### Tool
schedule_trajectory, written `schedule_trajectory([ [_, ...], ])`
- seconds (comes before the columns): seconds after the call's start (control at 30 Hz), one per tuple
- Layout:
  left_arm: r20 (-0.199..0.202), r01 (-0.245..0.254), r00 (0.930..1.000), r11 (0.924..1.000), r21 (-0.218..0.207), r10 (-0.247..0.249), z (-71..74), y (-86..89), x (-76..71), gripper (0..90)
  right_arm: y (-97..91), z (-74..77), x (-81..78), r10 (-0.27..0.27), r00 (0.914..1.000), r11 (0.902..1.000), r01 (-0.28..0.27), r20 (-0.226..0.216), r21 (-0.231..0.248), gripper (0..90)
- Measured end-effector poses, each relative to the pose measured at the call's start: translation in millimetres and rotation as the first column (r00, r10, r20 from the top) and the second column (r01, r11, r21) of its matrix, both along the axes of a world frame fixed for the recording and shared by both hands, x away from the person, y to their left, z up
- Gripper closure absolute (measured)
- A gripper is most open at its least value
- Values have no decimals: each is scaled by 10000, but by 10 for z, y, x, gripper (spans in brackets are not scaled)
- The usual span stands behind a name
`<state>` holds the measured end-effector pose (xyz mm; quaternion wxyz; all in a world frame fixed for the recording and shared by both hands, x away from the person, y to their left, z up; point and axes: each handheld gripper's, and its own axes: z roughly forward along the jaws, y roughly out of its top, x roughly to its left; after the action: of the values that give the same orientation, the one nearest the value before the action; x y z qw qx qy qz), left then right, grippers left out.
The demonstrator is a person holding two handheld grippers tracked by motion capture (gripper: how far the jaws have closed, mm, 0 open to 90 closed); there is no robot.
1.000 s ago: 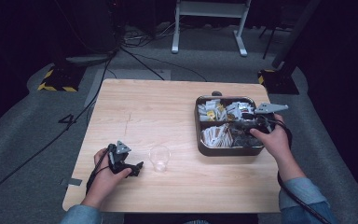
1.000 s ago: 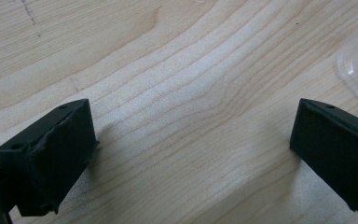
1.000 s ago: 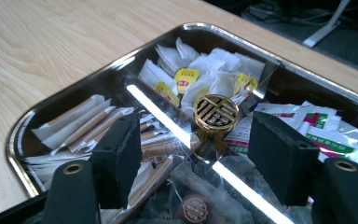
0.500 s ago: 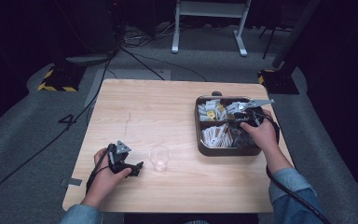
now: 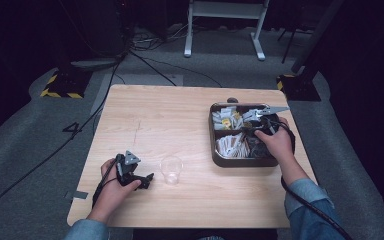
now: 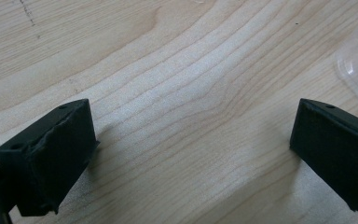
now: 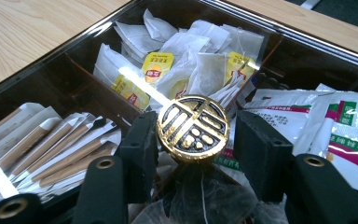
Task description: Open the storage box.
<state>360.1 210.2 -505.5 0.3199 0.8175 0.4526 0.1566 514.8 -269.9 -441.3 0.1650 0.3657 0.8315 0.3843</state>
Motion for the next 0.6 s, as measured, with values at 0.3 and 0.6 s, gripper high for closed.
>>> schedule_trajectory([
  [0.3, -1, 1, 10000, 10000, 4, -1, 0, 0, 0, 5, 39, 1, -19, -29, 9999, 10000, 31, 164, -90, 584],
  [0.6, -4, 2, 10000, 10000, 4, -2, 0, 0, 0, 4, 26, 6, -16, -50, 10000, 10000, 50, 86, 49, 586],
])
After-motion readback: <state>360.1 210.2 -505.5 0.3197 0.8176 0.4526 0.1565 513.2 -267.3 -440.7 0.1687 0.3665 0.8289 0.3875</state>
